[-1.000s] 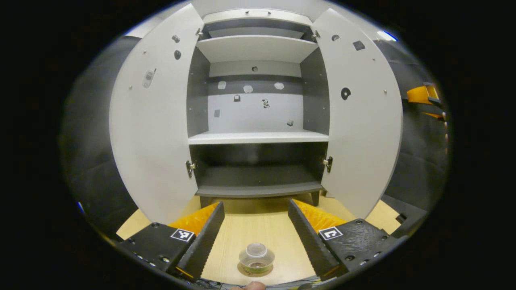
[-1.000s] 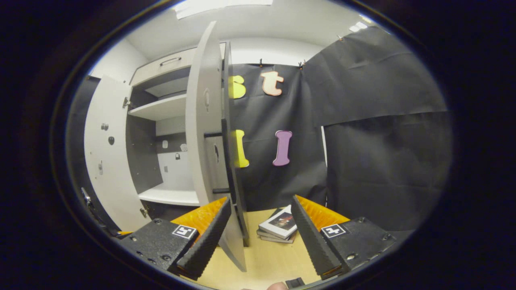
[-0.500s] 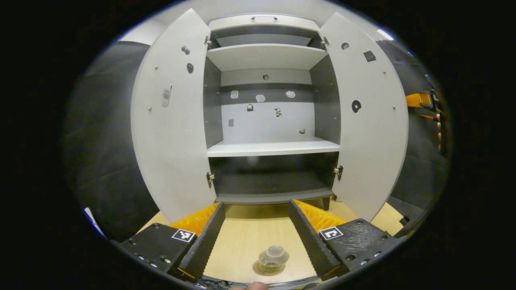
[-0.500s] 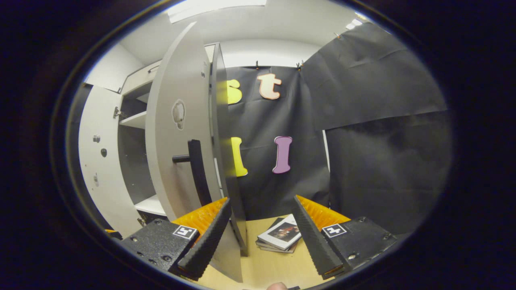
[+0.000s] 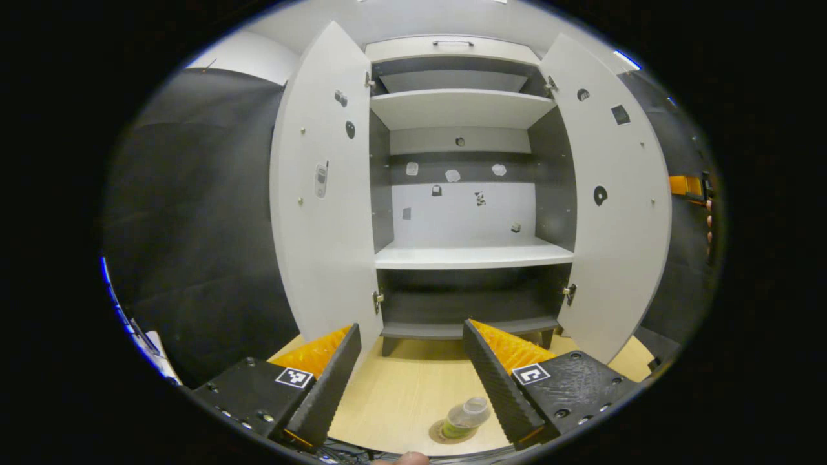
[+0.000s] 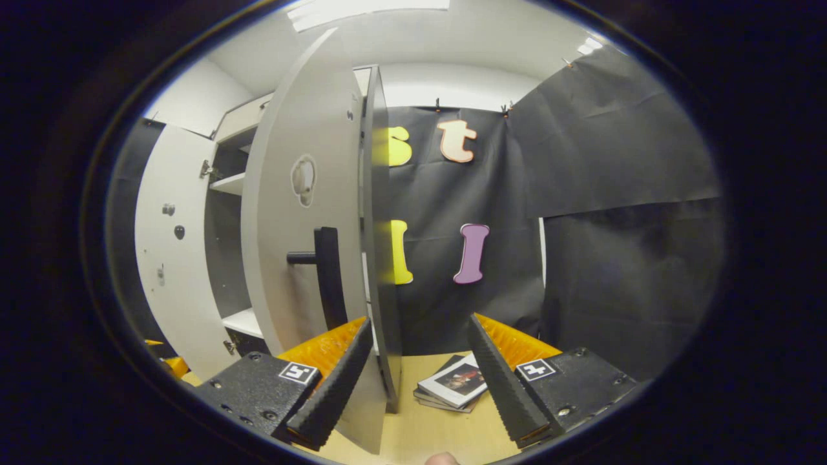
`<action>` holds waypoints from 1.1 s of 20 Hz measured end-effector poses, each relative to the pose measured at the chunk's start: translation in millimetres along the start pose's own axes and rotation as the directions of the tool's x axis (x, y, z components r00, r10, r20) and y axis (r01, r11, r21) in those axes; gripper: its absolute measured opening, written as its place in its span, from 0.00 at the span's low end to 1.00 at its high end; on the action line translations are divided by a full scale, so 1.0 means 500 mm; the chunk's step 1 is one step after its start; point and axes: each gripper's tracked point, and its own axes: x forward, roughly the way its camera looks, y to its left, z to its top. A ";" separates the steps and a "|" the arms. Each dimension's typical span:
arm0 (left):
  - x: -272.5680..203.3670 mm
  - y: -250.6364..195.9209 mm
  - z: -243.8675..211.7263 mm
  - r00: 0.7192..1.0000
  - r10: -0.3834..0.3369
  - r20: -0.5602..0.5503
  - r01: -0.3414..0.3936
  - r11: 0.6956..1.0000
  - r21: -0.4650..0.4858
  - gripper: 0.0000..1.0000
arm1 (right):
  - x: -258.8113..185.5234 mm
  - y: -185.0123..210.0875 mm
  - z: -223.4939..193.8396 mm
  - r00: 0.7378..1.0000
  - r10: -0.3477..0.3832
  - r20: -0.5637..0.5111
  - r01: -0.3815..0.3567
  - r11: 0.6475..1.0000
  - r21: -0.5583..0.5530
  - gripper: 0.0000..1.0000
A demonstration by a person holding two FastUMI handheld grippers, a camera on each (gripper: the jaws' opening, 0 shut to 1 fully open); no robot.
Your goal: Grasp the bottle in the cabinet with the left hand and place it on the coaster, then close the right door with the right hand and the left door with the left hand.
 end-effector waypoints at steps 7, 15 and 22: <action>-0.006 0.032 0.019 1.000 0.020 0.017 -0.020 1.000 -0.015 0.96 | 0.001 0.076 -0.011 0.994 0.102 -0.026 -0.103 0.994 -0.037 0.96; -0.022 0.116 0.020 0.992 0.119 0.030 -0.119 0.993 -0.015 0.94 | 0.031 0.143 -0.023 0.989 0.140 -0.046 -0.142 0.989 -0.048 0.97; -0.029 0.192 0.026 0.981 0.191 0.036 -0.190 0.981 -0.031 0.94 | 0.054 0.230 -0.027 0.978 0.203 -0.049 -0.206 0.977 -0.060 0.97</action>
